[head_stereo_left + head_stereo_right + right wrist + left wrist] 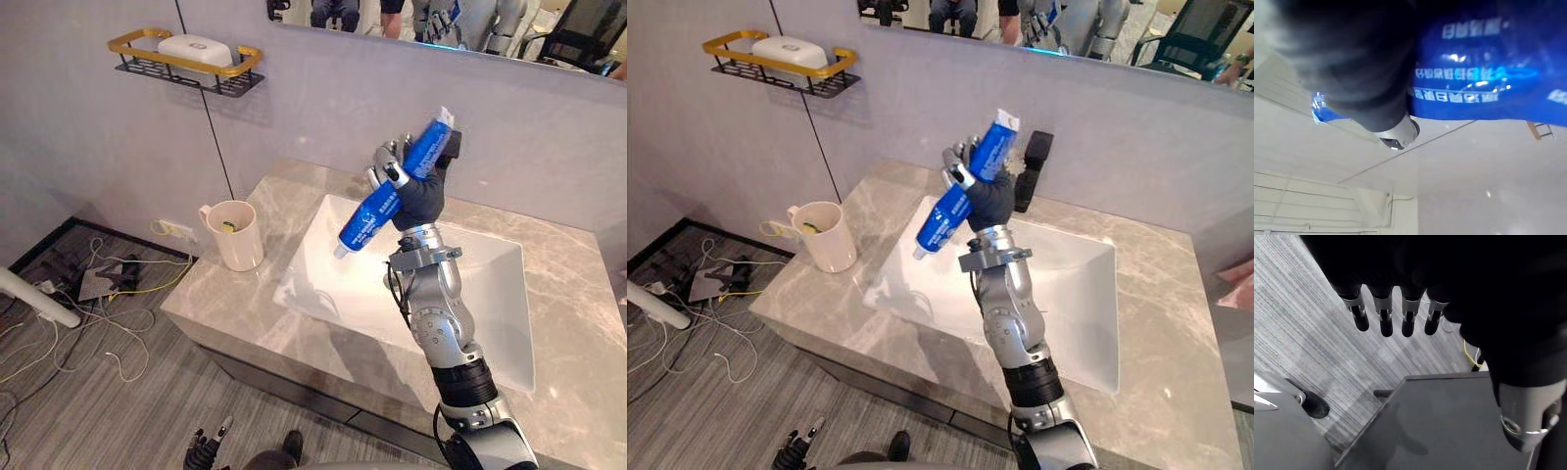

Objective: Organize washtable

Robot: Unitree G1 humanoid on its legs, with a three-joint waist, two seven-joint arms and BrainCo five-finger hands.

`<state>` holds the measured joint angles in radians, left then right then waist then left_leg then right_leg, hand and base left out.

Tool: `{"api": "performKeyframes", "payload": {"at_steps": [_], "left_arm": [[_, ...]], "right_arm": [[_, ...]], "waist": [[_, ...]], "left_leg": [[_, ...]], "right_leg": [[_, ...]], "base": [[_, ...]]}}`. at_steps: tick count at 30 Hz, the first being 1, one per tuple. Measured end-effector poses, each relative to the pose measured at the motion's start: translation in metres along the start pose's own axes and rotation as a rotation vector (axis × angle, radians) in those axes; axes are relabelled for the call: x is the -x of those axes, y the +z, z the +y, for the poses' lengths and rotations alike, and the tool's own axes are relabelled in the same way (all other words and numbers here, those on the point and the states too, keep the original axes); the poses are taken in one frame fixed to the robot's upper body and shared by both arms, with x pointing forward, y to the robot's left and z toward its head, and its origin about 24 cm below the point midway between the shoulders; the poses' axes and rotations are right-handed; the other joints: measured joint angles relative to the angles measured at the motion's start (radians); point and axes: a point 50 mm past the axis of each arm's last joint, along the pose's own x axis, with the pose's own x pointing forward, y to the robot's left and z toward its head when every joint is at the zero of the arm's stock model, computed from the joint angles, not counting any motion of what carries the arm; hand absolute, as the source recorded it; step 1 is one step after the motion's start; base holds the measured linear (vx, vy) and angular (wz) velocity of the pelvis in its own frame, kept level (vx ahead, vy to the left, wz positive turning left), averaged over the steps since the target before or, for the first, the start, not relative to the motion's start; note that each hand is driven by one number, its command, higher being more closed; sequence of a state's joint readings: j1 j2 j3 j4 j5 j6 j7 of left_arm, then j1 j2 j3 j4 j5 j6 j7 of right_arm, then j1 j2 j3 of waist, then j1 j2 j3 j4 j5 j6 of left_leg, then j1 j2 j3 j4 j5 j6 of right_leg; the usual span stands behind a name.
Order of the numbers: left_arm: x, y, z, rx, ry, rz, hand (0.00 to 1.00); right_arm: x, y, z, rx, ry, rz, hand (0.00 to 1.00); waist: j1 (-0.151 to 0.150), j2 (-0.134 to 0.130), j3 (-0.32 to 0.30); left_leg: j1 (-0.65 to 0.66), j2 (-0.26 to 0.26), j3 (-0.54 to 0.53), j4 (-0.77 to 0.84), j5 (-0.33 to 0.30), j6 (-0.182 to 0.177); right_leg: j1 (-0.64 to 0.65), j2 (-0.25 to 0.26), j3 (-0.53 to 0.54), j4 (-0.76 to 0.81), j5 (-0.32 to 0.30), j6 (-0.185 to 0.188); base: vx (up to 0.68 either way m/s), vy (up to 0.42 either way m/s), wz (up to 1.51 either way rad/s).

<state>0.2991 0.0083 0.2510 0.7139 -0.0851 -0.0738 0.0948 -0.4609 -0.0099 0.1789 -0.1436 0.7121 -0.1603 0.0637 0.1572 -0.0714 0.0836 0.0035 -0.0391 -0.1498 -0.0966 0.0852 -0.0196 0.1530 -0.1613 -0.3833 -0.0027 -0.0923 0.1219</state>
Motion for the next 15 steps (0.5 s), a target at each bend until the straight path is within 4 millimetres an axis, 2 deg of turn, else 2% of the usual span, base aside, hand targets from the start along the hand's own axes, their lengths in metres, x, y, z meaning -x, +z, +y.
{"api": "performKeyframes", "payload": {"at_steps": [3, 7, 11, 13, 15], "left_arm": [[-0.002, 0.005, -0.003, -0.057, -0.034, -0.02, 0.0], [-0.002, 0.008, -0.004, -0.103, -0.053, -0.033, 0.0], [-0.002, 0.009, -0.006, -0.147, -0.082, -0.043, 0.0], [-0.002, 0.011, -0.007, -0.156, -0.087, -0.05, 0.0], [-0.002, 0.012, -0.006, -0.179, -0.091, -0.06, 0.0]], "right_arm": [[-0.011, 0.004, 0.009, 0.035, 0.05, -0.029, 1.0], [-0.025, 0.004, 0.017, 0.097, 0.107, -0.029, 1.0], [-0.029, 0.0, 0.012, 0.165, 0.097, -0.002, 1.0], [-0.036, -0.001, 0.012, 0.182, 0.098, 0.003, 1.0], [-0.045, 0.001, 0.016, 0.193, 0.111, -0.005, 1.0]], "waist": [[0.023, -0.002, 0.002], [0.026, -0.002, 0.005], [0.053, 0.0, 0.008], [0.055, 0.0, 0.016], [0.068, 0.0, 0.03]], "left_leg": [[-0.01, -0.002, -0.018, 0.0, 0.004, 0.0], [-0.026, 0.0, -0.039, 0.001, 0.01, -0.007], [-0.035, 0.001, -0.053, 0.0, 0.013, -0.01], [-0.042, 0.001, -0.068, 0.0, 0.018, -0.012], [-0.048, 0.003, -0.075, 0.0, 0.021, -0.014]], "right_leg": [[0.001, 0.002, -0.018, -0.004, 0.0, 0.0], [0.0, 0.004, -0.031, -0.005, 0.0, 0.0], [0.0, 0.009, -0.049, -0.005, -0.001, -0.001], [-0.001, 0.009, -0.06, -0.005, -0.001, -0.001], [-0.003, 0.013, -0.071, -0.005, -0.002, -0.003]], "base": [[0.01, -0.018, 0.17], [-0.01, -0.017, 0.14], [-0.03, -0.021, 0.11], [-0.03, -0.02, 0.23], [-0.03, -0.021, 0.11]]}}
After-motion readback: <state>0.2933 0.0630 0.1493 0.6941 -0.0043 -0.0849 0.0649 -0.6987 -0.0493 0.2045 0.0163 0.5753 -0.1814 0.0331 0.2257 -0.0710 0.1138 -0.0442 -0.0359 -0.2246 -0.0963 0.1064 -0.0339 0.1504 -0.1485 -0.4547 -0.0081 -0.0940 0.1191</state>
